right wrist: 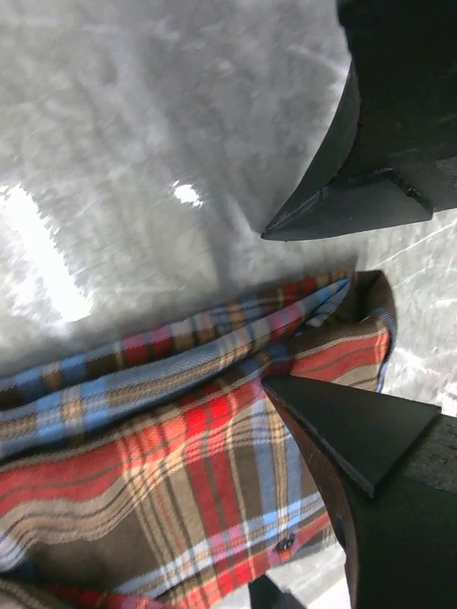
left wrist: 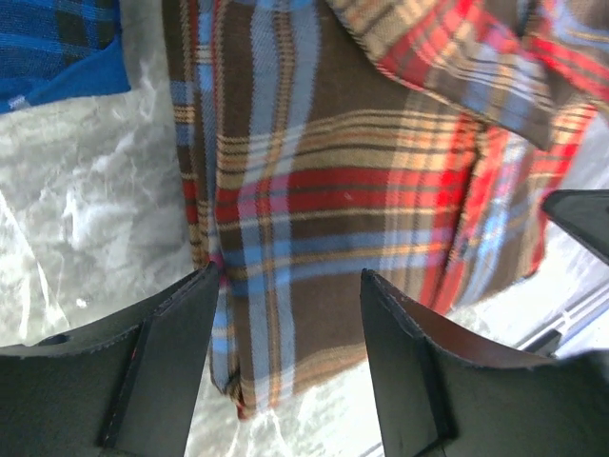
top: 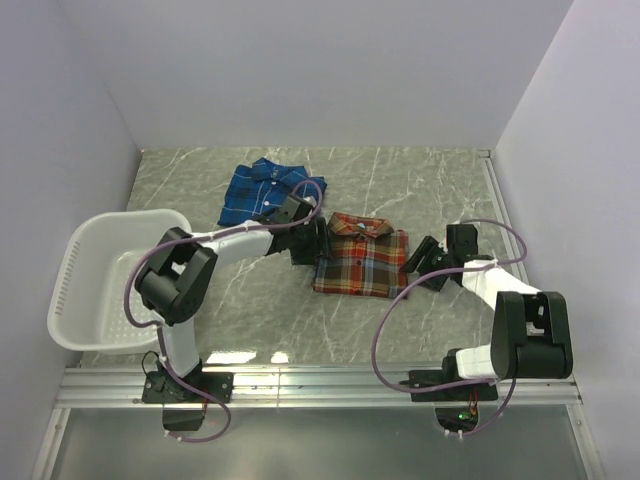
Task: Fold and stack the long sleeve shirts
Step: Neatly place the folded shirt to the corner
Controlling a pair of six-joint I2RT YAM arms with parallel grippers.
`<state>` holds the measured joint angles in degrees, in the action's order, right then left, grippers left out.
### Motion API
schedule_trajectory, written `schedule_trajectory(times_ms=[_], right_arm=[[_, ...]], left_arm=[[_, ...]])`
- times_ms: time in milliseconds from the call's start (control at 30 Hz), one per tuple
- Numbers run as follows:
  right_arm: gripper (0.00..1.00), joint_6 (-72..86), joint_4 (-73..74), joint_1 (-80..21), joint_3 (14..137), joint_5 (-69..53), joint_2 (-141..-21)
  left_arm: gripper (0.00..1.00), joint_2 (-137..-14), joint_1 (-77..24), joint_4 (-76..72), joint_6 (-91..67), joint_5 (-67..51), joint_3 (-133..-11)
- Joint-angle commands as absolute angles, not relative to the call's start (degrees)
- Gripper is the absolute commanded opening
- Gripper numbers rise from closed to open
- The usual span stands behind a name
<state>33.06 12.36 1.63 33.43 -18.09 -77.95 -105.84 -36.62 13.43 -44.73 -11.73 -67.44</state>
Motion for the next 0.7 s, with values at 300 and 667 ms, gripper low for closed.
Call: schedule_trajectory(times_ms=[300,667], right_arm=[[0.65,32.0,8.9,2.0,34.7,-18.5,-83.2],[0.45,31.6,9.4,1.1,36.8,-21.1,-87.7]], left_arm=[[0.66,-108.5,-36.7,15.5,-43.0,-4.6,-68.6],[0.52,-114.0,-37.7,16.3,-43.2,-9.9,-70.9]])
